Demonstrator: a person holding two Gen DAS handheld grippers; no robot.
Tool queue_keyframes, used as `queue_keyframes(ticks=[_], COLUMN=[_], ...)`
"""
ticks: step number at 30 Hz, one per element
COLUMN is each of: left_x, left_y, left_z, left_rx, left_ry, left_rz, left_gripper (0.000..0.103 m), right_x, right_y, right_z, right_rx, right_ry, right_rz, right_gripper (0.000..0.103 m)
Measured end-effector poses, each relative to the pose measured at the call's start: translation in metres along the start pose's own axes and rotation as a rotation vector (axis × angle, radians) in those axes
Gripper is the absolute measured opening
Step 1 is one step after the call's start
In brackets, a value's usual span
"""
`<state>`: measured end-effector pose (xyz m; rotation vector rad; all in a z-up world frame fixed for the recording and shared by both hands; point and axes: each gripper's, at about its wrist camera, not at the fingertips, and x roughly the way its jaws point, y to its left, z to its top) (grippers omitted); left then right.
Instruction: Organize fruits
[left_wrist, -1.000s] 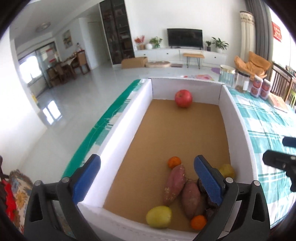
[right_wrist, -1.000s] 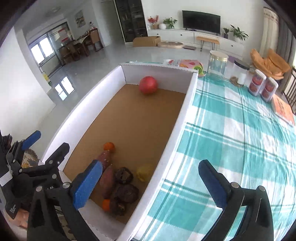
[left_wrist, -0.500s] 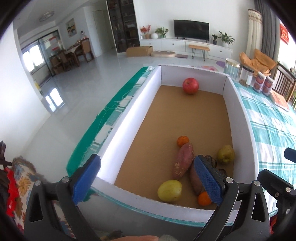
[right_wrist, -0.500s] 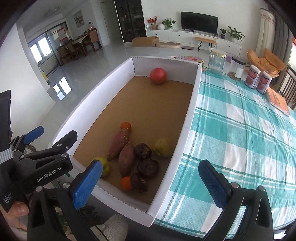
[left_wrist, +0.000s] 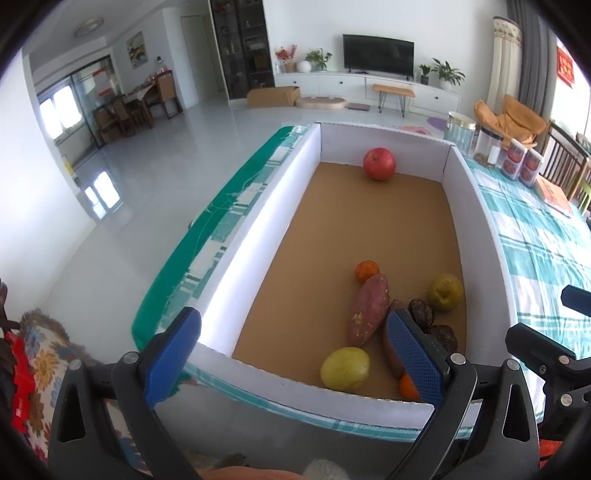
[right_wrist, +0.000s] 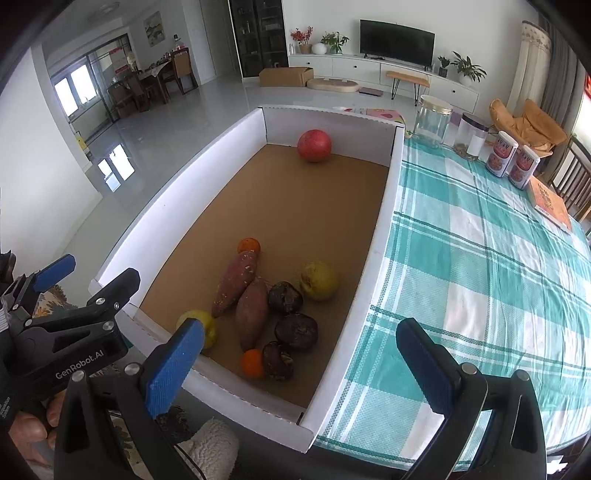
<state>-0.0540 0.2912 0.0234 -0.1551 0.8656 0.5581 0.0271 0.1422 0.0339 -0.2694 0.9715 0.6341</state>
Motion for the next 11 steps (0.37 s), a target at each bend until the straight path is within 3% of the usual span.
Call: queue_keyframes(ticks=[11], left_x=[-0.0005], left_y=[0.0075], left_z=[-0.0009], left_rx=[-0.012], left_ry=[-0.002], left_rz=[0.015], left_gripper=[0.101], right_x=[0.0012], right_y=[0.0022], right_z=[0.0027], right_rx=[-0.002], right_ry=[-0.006], right_rz=[-0.004], right_gripper=[0.103])
